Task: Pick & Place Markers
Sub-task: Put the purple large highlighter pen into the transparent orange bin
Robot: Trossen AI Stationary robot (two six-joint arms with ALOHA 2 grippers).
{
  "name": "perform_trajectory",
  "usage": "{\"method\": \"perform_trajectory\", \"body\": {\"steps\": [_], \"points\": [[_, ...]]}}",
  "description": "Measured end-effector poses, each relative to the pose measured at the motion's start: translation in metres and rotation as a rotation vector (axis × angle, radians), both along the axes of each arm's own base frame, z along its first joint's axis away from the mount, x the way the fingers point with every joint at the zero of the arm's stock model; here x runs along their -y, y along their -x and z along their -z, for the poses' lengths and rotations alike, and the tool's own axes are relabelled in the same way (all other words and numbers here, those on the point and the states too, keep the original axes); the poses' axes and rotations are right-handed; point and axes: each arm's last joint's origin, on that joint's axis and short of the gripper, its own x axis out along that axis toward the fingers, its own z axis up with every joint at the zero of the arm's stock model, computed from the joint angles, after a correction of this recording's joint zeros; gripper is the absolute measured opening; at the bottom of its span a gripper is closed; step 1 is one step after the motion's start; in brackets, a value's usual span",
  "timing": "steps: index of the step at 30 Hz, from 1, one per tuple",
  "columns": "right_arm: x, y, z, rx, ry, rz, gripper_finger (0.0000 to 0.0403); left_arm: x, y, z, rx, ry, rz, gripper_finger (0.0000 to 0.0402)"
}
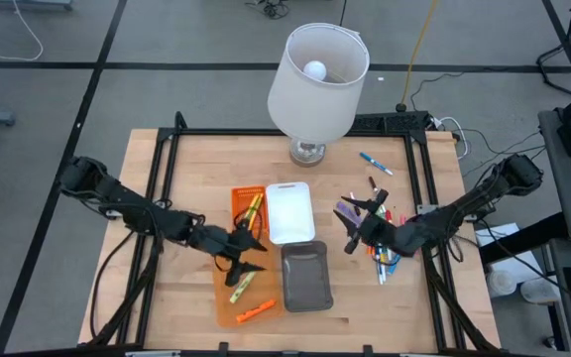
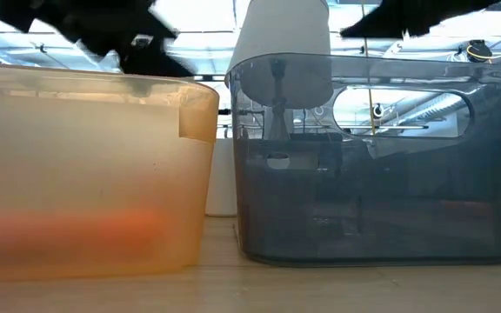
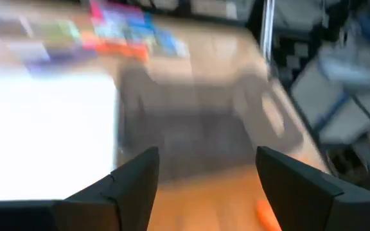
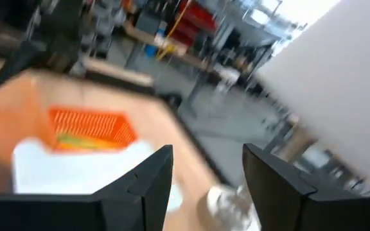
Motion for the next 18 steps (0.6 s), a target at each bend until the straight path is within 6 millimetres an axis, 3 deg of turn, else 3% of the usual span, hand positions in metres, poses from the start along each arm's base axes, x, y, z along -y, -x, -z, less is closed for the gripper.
{"method": "perform_trajectory", "body": {"steps": [5,8,11,18], "points": [[0.016,-0.006,0.009,-0.248,-0.318,-0.076,0.0176,-0.021,0.002,-0.025,0.131,-0.107,-0.087,0.0256],[0.032,0.003,0.021,-0.404,-0.487,0.008,0.0175,-0.033,0.009,-0.039,0.188,-0.197,-0.134,0.025],[0.041,0.011,0.033,-0.487,-0.57,0.087,0.0175,-0.043,0.012,-0.052,0.263,-0.27,-0.174,0.0246],[0.049,0.016,0.057,-0.562,-0.702,0.026,0.0175,-0.055,0.012,-0.062,0.339,-0.346,-0.213,0.0255]]}}
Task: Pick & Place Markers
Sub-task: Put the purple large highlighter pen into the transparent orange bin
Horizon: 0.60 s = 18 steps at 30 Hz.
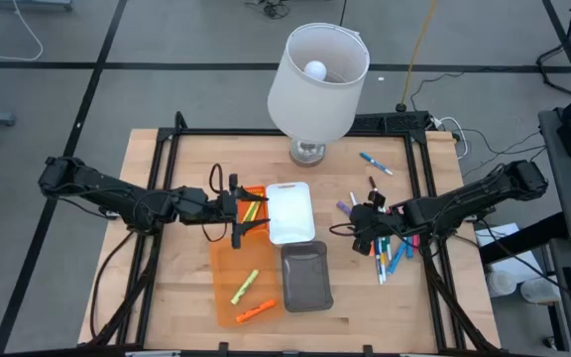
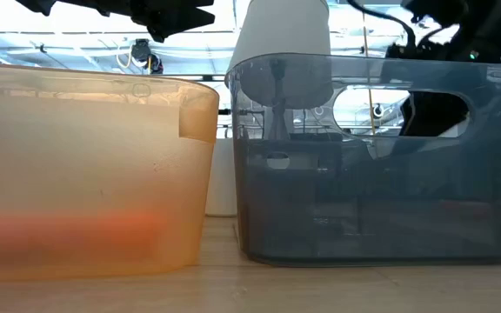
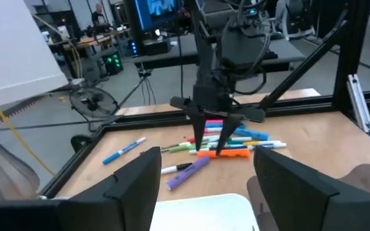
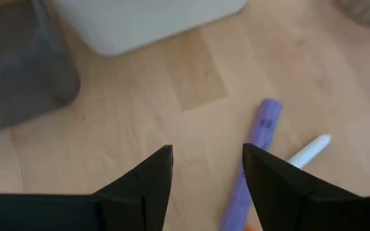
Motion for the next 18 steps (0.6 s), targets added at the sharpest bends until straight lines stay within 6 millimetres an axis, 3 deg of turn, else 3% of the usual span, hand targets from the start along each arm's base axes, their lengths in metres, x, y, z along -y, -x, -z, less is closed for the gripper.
{"method": "perform_trajectory", "body": {"steps": [11,18], "points": [[0.026,0.007,0.035,0.03,0.028,-0.03,0.0171,-0.004,-0.001,0.001,-0.003,0.065,-0.023,0.0255],[0.041,0.012,0.047,0.037,0.027,-0.016,0.0171,-0.004,-0.001,0.001,-0.007,0.022,-0.019,0.0244]]}}
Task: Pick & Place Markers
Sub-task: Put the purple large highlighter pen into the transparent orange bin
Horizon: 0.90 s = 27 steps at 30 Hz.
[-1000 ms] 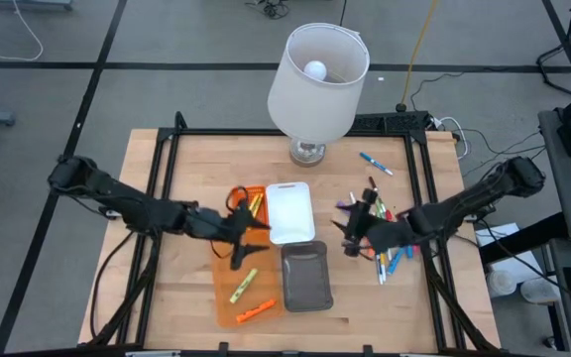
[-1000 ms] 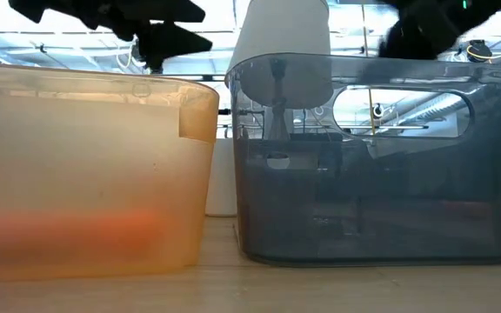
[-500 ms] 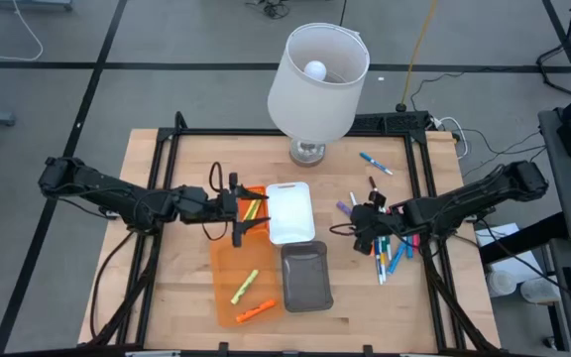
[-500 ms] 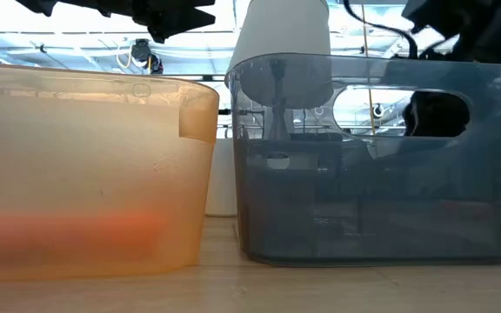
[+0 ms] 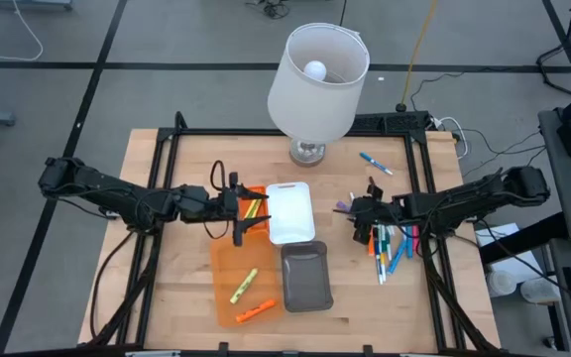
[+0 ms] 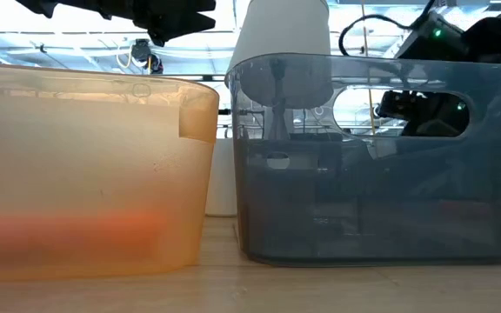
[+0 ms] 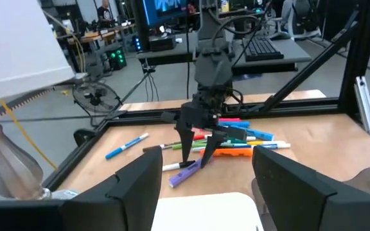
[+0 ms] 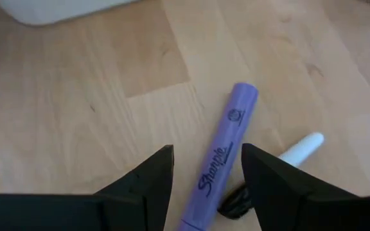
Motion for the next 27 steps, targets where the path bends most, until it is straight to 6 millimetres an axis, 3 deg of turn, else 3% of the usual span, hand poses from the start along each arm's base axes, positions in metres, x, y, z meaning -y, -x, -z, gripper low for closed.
{"method": "perform_trajectory", "body": {"steps": [8,20,27], "points": [[0.009,0.003,0.009,0.012,-0.033,0.005,0.0171,-0.001,0.0,-0.002,0.015,-0.071,0.004,0.025],[0.012,-0.01,0.031,-0.061,-0.015,-0.077,0.0167,-0.01,-0.001,0.003,-0.031,-0.002,-0.037,0.0248],[0.017,-0.007,0.032,-0.092,-0.013,-0.071,0.0099,-0.01,-0.001,0.003,-0.032,0.0,-0.039,0.0238]]}}
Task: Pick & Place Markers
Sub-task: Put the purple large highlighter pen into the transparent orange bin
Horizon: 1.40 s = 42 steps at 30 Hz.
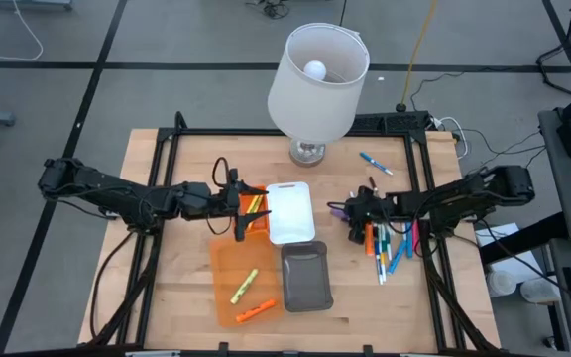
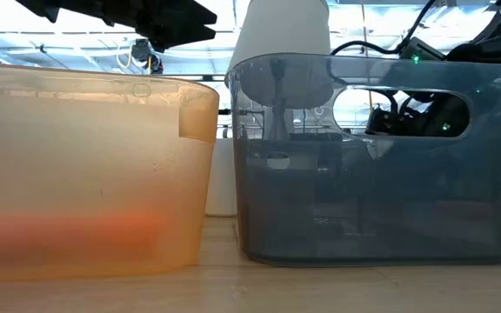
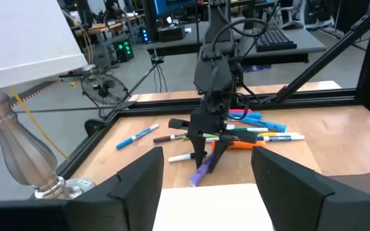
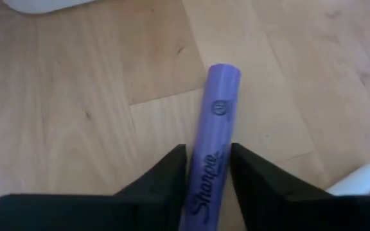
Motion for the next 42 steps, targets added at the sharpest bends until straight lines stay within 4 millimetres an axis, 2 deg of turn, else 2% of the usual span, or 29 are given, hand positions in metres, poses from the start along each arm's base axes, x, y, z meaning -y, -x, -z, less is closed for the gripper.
{"method": "perform_trajectory", "body": {"steps": [4,7,11,14,18,27,31,35,42], "points": [[0.0,0.0,0.0,-0.01,0.023,-0.035,0.0049,0.0,0.0,0.0,0.001,0.0,0.0,0.0232],[0.0,-0.004,-0.004,-0.003,0.049,-0.072,0.0049,0.0,0.0,0.0,0.002,0.0,0.0,0.0228],[0.001,-0.012,-0.02,0.049,0.067,-0.081,0.0049,0.0,0.0,0.0,0.003,0.0,0.0,0.0229],[-0.003,-0.021,-0.042,0.179,0.111,-0.114,0.0049,0.0,0.0,-0.001,0.006,-0.002,0.0,0.0229],[-0.009,-0.024,-0.062,0.324,0.188,-0.131,0.0049,-0.001,0.0,-0.001,0.006,-0.003,-0.003,0.023],[-0.02,-0.037,-0.118,0.866,0.282,-0.256,0.0049,-0.003,-0.001,-0.007,0.069,-0.017,-0.007,0.0229],[-0.024,-0.039,-0.134,1.078,0.275,-0.368,0.0049,-0.008,-0.01,-0.008,0.151,-0.012,-0.029,0.0227],[-0.028,-0.043,-0.139,1.203,0.241,-0.46,0.0049,-0.013,-0.026,-0.003,0.262,-0.034,0.017,0.0229],[-0.03,-0.051,-0.129,1.199,0.26,-0.475,0.0049,-0.014,-0.051,0.021,0.389,-0.08,0.22,0.0221]]}}
